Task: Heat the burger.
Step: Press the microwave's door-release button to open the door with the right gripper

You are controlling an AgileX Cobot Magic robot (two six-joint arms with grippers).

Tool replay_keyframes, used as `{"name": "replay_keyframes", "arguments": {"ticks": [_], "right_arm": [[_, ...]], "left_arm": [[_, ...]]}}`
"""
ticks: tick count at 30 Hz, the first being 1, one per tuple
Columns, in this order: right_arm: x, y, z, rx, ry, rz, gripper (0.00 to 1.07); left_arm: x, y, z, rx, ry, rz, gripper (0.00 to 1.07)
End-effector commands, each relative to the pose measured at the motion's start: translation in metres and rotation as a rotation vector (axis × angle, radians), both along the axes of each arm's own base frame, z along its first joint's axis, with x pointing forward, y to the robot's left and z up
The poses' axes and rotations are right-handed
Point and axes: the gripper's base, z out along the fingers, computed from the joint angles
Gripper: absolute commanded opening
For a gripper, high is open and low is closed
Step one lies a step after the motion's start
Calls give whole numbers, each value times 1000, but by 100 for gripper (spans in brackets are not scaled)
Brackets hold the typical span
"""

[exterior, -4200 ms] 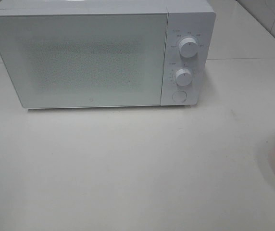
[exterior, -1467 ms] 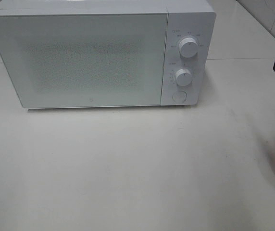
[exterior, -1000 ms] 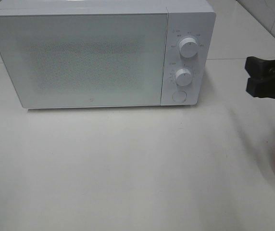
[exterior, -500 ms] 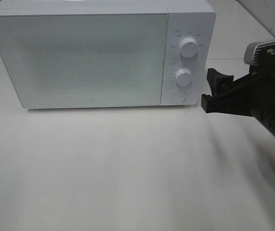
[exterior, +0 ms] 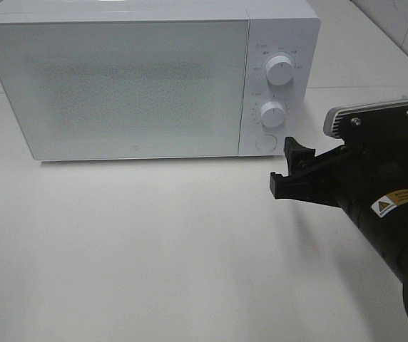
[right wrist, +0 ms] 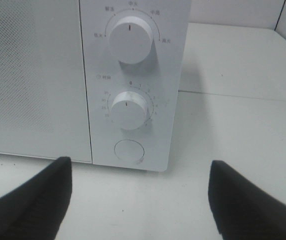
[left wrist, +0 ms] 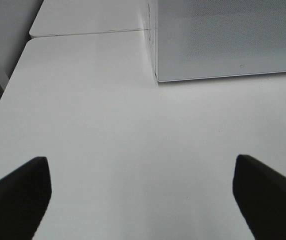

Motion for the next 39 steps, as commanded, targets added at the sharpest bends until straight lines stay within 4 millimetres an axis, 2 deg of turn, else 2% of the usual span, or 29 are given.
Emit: {"name": "replay_keyframes", "arguments": {"ticks": [1, 6, 7, 8, 9, 11, 12, 13, 15, 16, 17, 18, 19, 21, 22, 24, 25, 29, 39], "right_arm": [[0, 1, -3, 48, -16, -5, 73], [0, 1, -3, 149, -11, -17, 70], [0, 1, -3, 230, -2, -25, 66], [0, 1, -3, 230, -2, -25, 66], [0, 1, -2, 336, 11, -35, 61], [0, 1, -3, 402, 20, -41, 59], [0, 1, -3, 542, 37, -57, 51], [0, 1, -3, 542, 37, -57, 51], [0, 1, -3, 738, 66, -81, 38], [0, 1, -3, 738, 66, -81, 38], [0, 2, -4, 852, 92, -99, 28], [0, 2, -4, 852, 92, -99, 28], [0, 2, -6, 957, 124, -116, 20], [-1, 2, -7, 1002, 146, -128, 16], [-1, 3, -10, 1083, 184, -151, 9], [-1, 3, -10, 1123, 196, -161, 6], [-1, 3, -11, 1239, 213, -181, 1], [-1, 2, -14, 1371, 258, -225, 0], [0, 1, -19, 1405, 317, -279, 0]], "left_arm": [[-2, 0, 0, -1, -18, 2, 91], [-2, 0, 0, -1, -18, 2, 91], [-2, 0, 0, -1, -18, 2, 91], [-2, 0, 0, -1, -18, 2, 91], [-2, 0, 0, -1, -18, 2, 91], [-2, 0, 0, -1, -18, 2, 91], [-2, 0, 0, -1, -18, 2, 91], [-2, 0, 0, -1, -18, 2, 91], [-2, 0, 0, -1, -18, 2, 91], [-2, 0, 0, -1, -18, 2, 91], [-2, 0, 0, -1, -18, 2, 91], [-2, 0, 0, -1, -18, 2, 91], [-2, 0, 0, -1, -18, 2, 91], [-2, 0, 0, -1, -18, 2, 91], [-2, 0, 0, -1, -18, 2, 91], [-2, 0, 0, -1, -18, 2, 91], [-2, 0, 0, -1, -18, 2, 91], [-2, 0, 0, -1, -18, 2, 91], [-2, 0, 0, -1, -18, 2, 91]]}}
